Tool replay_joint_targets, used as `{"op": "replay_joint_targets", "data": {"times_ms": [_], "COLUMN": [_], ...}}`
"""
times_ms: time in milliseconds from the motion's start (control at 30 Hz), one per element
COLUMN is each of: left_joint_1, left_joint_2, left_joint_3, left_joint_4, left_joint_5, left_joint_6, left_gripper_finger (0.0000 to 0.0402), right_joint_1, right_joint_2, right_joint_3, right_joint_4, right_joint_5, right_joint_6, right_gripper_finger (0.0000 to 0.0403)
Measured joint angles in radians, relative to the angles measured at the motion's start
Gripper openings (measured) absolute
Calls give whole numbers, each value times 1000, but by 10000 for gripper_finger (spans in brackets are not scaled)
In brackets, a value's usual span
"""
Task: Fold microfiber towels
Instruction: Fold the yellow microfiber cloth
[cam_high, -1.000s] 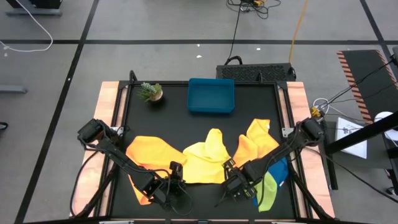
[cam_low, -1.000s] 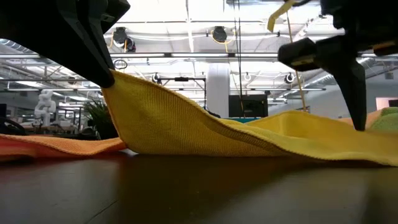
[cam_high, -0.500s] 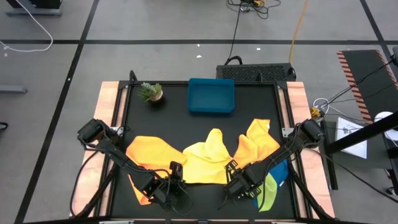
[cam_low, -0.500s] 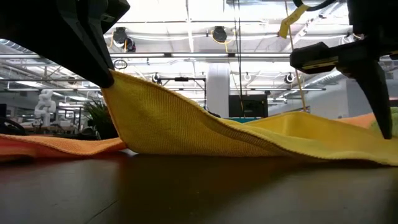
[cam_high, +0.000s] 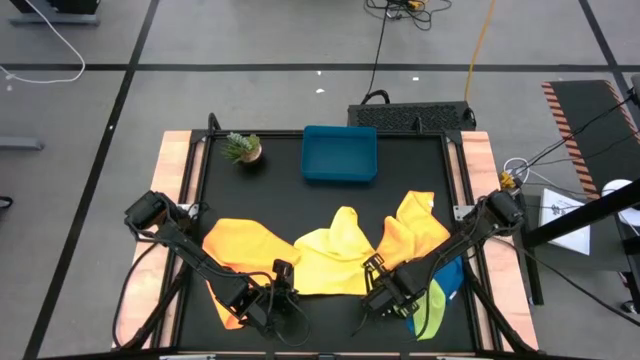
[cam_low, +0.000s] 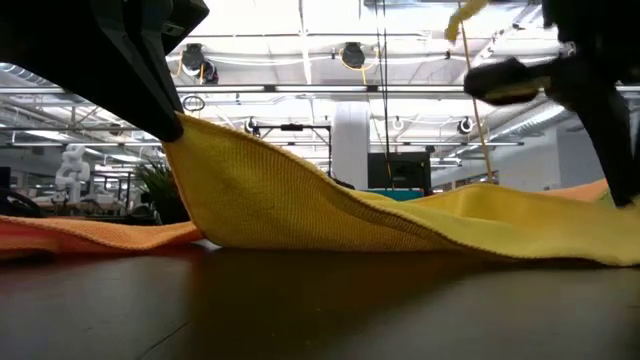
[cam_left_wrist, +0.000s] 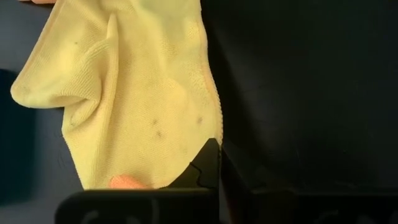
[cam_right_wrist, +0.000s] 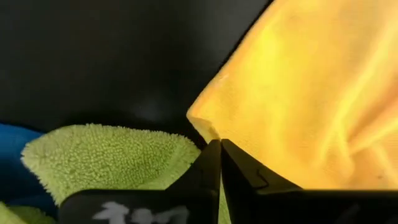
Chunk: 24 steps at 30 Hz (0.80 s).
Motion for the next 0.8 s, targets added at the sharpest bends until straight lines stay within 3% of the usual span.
{"op": "replay_joint_targets", "data": {"times_ms": [300, 800], "left_joint_1": [-30, -86], "left_joint_2": [-65, -516], "left_joint_3": [-2, -1], "left_joint_4": [-15, -24], "left_joint_5": [-84, -332], "left_joint_6": [11, 109], "left_gripper_finger": [6, 5], "right_joint_1": [54, 120], "right_joint_2": [-174, -501], "right_joint_3": [0, 0], "right_joint_4": [123, 380], "right_joint_5": [200, 710], "right_joint_6": [19, 20], "right_gripper_finger": [0, 0]}}
